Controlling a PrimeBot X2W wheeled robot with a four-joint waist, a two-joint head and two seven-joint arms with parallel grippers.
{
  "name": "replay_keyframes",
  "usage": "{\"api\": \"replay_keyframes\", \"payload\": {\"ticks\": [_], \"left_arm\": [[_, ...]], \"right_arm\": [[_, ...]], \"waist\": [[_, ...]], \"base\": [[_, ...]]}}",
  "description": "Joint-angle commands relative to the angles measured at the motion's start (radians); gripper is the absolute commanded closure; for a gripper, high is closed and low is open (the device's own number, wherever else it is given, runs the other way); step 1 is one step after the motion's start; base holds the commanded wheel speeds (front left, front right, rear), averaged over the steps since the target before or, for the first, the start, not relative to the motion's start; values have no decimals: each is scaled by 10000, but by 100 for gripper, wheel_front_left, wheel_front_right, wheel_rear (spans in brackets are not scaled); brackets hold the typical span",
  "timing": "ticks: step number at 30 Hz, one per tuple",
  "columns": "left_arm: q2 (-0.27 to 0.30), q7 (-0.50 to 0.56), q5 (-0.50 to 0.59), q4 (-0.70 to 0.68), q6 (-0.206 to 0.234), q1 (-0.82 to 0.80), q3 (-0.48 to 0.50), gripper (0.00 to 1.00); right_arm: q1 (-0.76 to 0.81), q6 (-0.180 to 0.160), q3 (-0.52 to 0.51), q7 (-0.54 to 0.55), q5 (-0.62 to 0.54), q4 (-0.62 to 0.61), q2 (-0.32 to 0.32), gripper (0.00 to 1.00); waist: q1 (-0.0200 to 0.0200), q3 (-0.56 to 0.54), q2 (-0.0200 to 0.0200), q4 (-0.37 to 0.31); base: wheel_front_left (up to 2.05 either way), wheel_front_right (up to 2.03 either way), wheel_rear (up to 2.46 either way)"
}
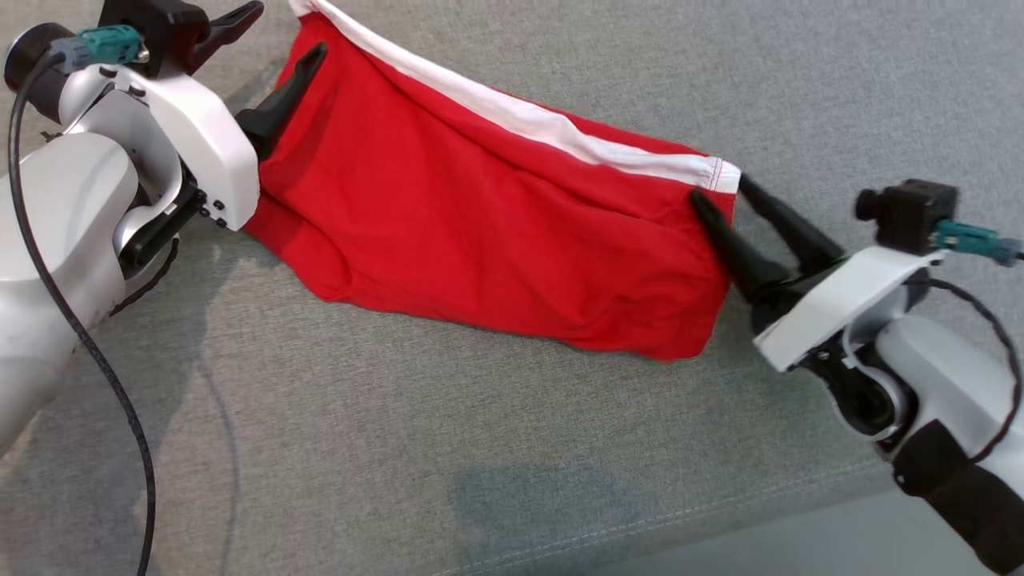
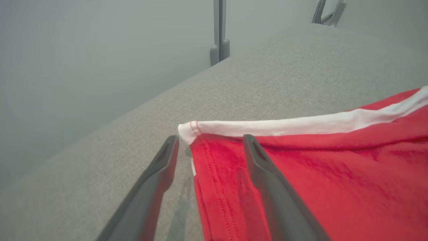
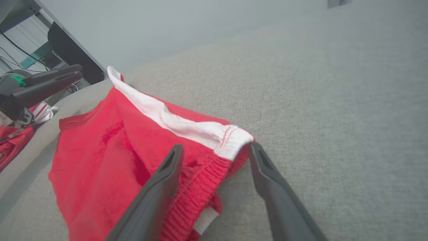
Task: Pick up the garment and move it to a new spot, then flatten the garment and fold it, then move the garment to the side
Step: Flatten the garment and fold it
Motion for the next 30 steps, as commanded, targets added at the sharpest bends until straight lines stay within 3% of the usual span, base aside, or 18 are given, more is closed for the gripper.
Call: {"api": "replay_keyframes", "payload": {"ticks": [1,12,19,22,30], "left_arm": [[246,-194,-18,10,13,-84,317,0],[-89,-857,-864,550,13,1399,754,0],[-511,-870,-348,456,37,2470,2444,0],[-911,-871,278,333,138,3435,3755,0],[-1782,-872,1443,805,113,4418,5164,0]], "right_arm": [[559,-30,-268,-131,-126,-158,-297,0],[1937,-30,-1781,-131,-1061,-65,-393,0],[2396,-30,-2199,-131,-1366,-159,-286,0],[2604,-30,-2350,-131,-1535,-183,-173,0],[2781,-30,-2222,-131,-1665,-100,-62,0]], "waist": [[0,-195,0,154],[0,-1324,0,746],[0,-1480,0,961],[0,-1552,0,1015],[0,-1490,0,923]], "base": [[0,0,0],[0,0,0],[0,0,0],[0,0,0],[0,0,0]]}}
